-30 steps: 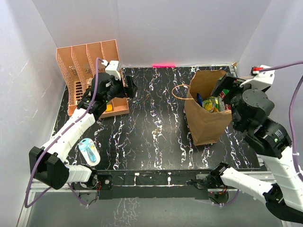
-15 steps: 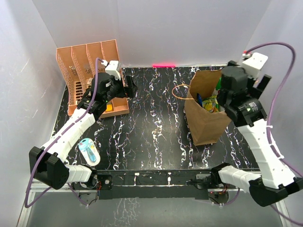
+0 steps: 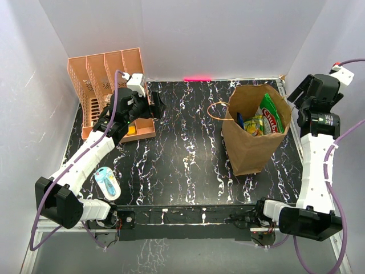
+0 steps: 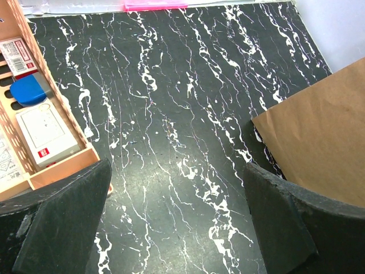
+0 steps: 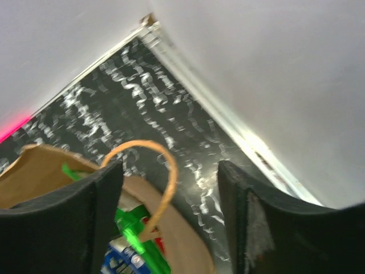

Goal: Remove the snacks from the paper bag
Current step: Adjust the paper bag at the center of the board.

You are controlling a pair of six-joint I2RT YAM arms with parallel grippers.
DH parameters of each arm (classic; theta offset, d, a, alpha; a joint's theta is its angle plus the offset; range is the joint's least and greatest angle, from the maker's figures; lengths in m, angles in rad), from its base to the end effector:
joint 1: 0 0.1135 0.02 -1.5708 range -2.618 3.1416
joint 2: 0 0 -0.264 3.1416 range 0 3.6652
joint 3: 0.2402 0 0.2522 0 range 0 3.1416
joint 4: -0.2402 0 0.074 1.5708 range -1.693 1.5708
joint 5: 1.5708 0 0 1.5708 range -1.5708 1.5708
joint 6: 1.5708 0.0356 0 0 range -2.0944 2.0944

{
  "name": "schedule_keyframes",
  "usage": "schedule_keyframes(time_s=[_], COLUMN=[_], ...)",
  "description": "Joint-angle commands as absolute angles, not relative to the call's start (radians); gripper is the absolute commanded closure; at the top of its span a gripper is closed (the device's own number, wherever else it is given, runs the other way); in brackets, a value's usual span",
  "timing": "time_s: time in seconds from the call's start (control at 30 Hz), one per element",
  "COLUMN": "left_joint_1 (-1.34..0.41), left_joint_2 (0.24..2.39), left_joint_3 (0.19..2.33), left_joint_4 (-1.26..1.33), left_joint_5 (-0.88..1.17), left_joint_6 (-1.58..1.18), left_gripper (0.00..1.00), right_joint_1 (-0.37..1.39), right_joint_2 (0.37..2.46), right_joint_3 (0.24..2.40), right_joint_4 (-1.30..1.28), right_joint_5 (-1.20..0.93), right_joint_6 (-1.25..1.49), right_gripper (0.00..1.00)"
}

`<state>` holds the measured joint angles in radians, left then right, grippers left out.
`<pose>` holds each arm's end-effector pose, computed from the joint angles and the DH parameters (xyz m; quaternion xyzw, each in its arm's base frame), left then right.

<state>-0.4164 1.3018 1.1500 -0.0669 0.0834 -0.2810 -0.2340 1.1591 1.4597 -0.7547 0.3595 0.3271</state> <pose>0.2804 -0.1273 0.3665 0.0788 0.7758 -0.2442 0.5764 0.2179 -0.0648 0.4382 0.3221 0.7756 -0.1272 0.5277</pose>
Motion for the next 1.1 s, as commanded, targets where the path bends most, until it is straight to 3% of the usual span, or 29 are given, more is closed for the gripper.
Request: schedule_keyframes(time_s=[0.0, 0.13, 0.27, 0.47, 0.7, 1.07], left_joint_1=[-0.422, -0.422, -0.421, -0.421, -0.422, -0.422], left_joint_2=[1.297, 1.304, 1.308, 1.314, 1.340, 1.356], left_joint_3=[1.178, 1.181, 1.181, 1.183, 1.188, 1.184], left_joint_4=[-0.072, -0.076, -0.075, -0.077, -0.082, -0.081], left_joint_5=[0.087, 0.088, 0.086, 0.084, 0.099, 0.104], left_joint_6=[-0.283, -0.284, -0.284, -0.284, -0.301, -0.316], left_gripper=[0.02, 0.01, 0.02, 0.02, 0.02, 0.02], right_joint_1=[-0.247, -0.254, -0.259, -0.261, -0.261, -0.261], right_joint_2=[1.136, 1.146, 1.145, 1.146, 1.168, 1.368], right_joint_3=[1.441, 1.420, 1.415, 1.477, 1.589, 1.861], right_joint_4=[-0.678, -0.666, -0.629, -0.562, -0.447, -0.532], right_joint_5=[0.084, 0.112, 0.148, 0.111, -0.110, -0.419], right_joint_6=[0.383, 0.383, 0.344, 0.270, 0.135, 0.087], right_gripper=[0.35, 0.40, 0.57, 0.92, 0.92, 0.92])
